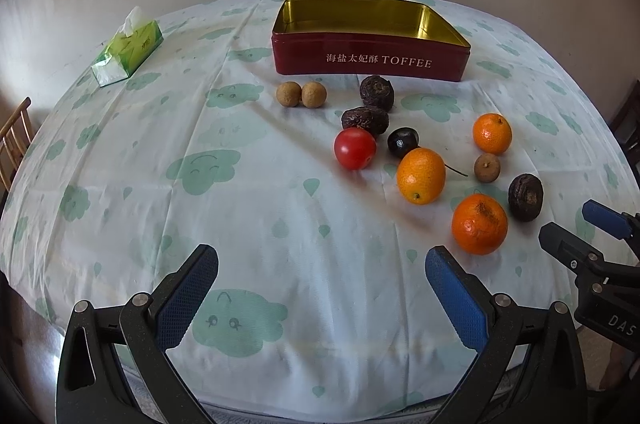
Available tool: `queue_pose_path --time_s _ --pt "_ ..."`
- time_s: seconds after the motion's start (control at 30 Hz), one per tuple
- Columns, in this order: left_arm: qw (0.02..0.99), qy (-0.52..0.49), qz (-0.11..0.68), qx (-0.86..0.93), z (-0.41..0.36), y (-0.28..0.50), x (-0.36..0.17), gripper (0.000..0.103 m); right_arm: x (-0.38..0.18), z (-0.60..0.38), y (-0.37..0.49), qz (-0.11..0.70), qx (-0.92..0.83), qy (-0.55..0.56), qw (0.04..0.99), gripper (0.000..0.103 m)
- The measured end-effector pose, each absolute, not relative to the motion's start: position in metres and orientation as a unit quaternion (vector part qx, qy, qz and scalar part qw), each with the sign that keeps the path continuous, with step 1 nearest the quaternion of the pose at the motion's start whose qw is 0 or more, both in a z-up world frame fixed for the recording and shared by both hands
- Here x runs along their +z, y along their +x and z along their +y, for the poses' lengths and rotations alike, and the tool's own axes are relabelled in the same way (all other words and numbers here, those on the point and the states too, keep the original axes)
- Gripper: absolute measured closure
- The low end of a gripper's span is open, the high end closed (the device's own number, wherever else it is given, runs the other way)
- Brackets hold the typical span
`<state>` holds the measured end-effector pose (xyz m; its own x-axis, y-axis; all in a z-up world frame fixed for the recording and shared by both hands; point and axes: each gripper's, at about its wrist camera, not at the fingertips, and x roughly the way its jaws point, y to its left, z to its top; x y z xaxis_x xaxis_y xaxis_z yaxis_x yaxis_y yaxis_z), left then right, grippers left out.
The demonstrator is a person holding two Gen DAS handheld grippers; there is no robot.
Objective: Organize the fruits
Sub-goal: 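Move the right tool toward the dark round dried fruit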
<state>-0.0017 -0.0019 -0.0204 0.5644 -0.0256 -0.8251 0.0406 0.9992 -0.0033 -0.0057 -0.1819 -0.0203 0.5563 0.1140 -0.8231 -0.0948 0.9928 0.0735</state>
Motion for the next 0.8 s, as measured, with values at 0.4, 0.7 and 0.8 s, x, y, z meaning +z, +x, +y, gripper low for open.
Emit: queue_pose_path --time_s 0.4,0.7,0.8 --pt "0.879 0.002 0.476 -0.016 -0.0009 0.0024 -0.0228 0.004 -0.0231 -0.1847 -0.0013 0.479 0.064 0.016 0.875 0.030" --pt "0.877 -0.002 0.480 -0.014 0.0009 0.0031 -0.0245 0.005 -0.0252 -0.1842 -0.0013 0.482 0.065 0.017 0.873 0.030" --pt "0.875 -0.005 0.483 -0.015 0.0018 0.0039 -0.0260 0.006 -0.0262 -0.1835 -0.0008 0.484 0.065 0.017 0.872 0.030"
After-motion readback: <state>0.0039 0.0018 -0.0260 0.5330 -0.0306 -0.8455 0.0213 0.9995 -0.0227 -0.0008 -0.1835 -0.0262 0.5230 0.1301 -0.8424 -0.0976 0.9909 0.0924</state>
